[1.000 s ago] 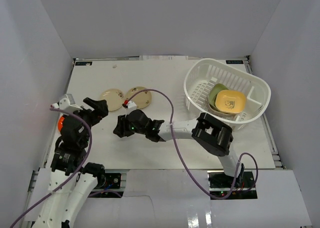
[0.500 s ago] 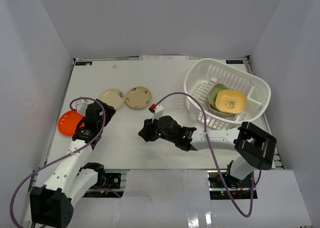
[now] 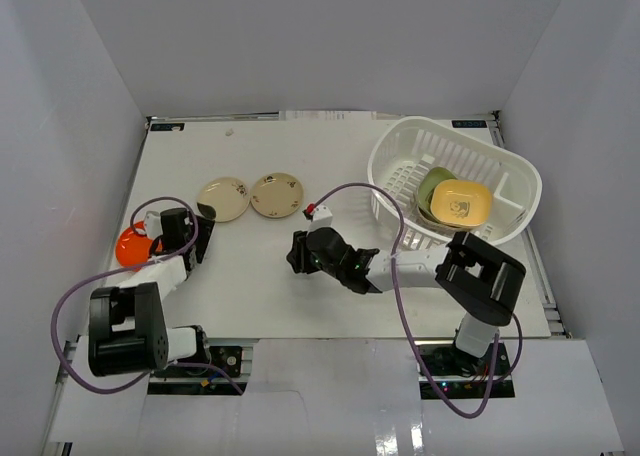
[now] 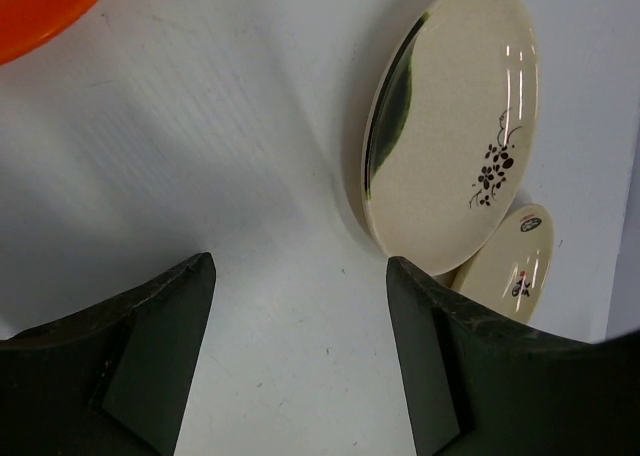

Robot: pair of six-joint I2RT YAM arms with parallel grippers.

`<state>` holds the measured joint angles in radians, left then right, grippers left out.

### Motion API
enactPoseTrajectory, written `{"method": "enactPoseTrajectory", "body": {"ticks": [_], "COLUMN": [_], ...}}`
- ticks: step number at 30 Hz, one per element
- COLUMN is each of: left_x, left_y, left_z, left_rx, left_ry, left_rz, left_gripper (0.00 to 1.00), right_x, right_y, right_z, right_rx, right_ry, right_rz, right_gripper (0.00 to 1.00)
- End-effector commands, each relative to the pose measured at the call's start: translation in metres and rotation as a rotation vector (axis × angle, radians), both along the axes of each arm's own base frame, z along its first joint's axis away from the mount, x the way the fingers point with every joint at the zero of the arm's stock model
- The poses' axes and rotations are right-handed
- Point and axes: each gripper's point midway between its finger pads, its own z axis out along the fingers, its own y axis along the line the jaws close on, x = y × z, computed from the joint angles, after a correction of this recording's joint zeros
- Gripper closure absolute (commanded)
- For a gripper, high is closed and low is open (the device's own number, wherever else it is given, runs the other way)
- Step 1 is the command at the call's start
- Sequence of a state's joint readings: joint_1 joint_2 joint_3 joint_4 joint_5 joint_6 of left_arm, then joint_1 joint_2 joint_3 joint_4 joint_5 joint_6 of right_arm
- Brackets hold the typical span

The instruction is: Place the plates into the plastic bin on the countertop

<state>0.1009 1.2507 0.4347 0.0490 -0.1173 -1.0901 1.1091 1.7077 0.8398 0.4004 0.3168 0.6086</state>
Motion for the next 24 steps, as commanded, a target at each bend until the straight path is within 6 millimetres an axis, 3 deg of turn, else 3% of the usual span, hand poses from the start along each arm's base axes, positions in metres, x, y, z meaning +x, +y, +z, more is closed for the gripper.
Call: {"method": "enactPoseTrajectory", "body": {"ticks": [1,7,10,12,16,24], "left_x": [0.026,0.036,0.038,0.041,0.044,0.05], "left_y": [-0.006,-0.002,0.001,0.003,0.006,0.008], "left_z": [0.013,0.004,-0.005,-0.006,-0.01,-0.02], "left_rx": [-0.053,-0.065,-0.068,-0.068,-0.069,-0.08], "left_ry": [-0.113,-0.11,-0.086,-0.087,-0.089,-0.061], "left_rz": [-0.03,-0.017,-0.006,0.005,0.028,0.04], "left_gripper": [0.25,0.38,0.45,0.48,0.65,0.87], "right_x": [0.034,0.07,0.091,0.104,0.126,0.17], "right_y": [0.011,0.018,0.016,0.009,-0.002,-0.006], "right_z": [0.019,0.001,0.004,0.0,-0.004,-0.025], "right_rx": [0.096,0.135,0.178,0.212,0.271,0.348], "right_ry": [-0.024,0.023,0.028,0.051,0.088,0.147], "right_rz": [-0.128,-0.293,-0.389,-0.464,-0.57,-0.686], "right_gripper": [0.53,0.5,0.37,0.37,0.37,0.41]}}
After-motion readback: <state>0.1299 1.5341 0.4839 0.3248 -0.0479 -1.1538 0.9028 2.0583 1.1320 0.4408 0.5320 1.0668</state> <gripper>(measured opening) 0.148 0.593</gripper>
